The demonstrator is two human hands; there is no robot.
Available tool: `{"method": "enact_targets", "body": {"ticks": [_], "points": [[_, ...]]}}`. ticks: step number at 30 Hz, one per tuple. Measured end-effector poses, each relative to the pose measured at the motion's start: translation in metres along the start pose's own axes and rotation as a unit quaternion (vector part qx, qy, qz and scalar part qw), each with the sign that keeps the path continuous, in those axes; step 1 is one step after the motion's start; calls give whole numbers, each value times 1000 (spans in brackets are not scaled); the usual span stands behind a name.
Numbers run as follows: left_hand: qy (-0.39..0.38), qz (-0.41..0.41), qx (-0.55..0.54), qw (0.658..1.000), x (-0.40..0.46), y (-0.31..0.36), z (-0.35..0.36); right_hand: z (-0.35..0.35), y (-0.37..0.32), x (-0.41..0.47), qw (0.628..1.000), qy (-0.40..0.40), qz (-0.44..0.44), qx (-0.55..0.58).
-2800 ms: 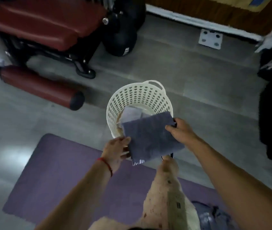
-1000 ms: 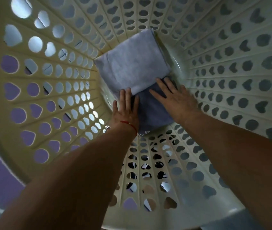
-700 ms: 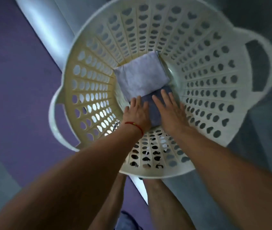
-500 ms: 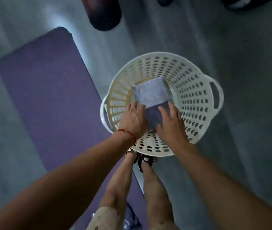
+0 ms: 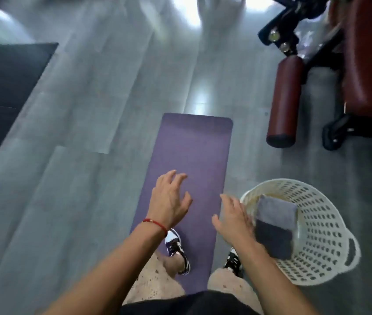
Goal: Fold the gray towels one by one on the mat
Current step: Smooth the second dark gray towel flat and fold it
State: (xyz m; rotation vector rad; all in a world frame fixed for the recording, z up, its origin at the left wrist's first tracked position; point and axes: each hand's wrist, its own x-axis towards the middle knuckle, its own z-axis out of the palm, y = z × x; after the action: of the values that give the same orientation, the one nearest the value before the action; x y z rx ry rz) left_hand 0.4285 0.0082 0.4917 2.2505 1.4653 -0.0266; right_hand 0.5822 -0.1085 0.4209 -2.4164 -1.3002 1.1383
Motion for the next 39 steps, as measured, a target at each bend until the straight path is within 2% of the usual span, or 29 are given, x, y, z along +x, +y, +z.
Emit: {"method": "enact_targets", "body": {"ticks": [2,6,9,14,18,22,28,32,34,39], "points": [[38,-27,-17,999,3,-36,-26,7,-36,8,999,-5,-32,-19],[92,-84,-62,990,27,-103,-62,27,-103,38,996,-2,-39,-78],[94,-86,-72,989,56,-156,-86,48,-160,65,992,-10,-52,-117],[69,-32,-67,995,134,-249,-125,92,-250,123,991,27,-27,-129],[-3,53,-41,998,202,-352,-171,137,-359,164,990,47,53,-122],[-46,111,7,993,248,-414,-235,156,-455,172,982,91,141,-89],[-103,214,24,971,332,-449,-297,172,-524,207,956,117,268,-16],[-122,264,84,953,384,-465,-312,211,-549,264,932,108,332,97],[-135,268,116,947,401,-467,-317,223,-560,290,926,95,348,111],[-210,366,129,898,412,-451,-316,231,-603,297,891,137,412,131]]}}
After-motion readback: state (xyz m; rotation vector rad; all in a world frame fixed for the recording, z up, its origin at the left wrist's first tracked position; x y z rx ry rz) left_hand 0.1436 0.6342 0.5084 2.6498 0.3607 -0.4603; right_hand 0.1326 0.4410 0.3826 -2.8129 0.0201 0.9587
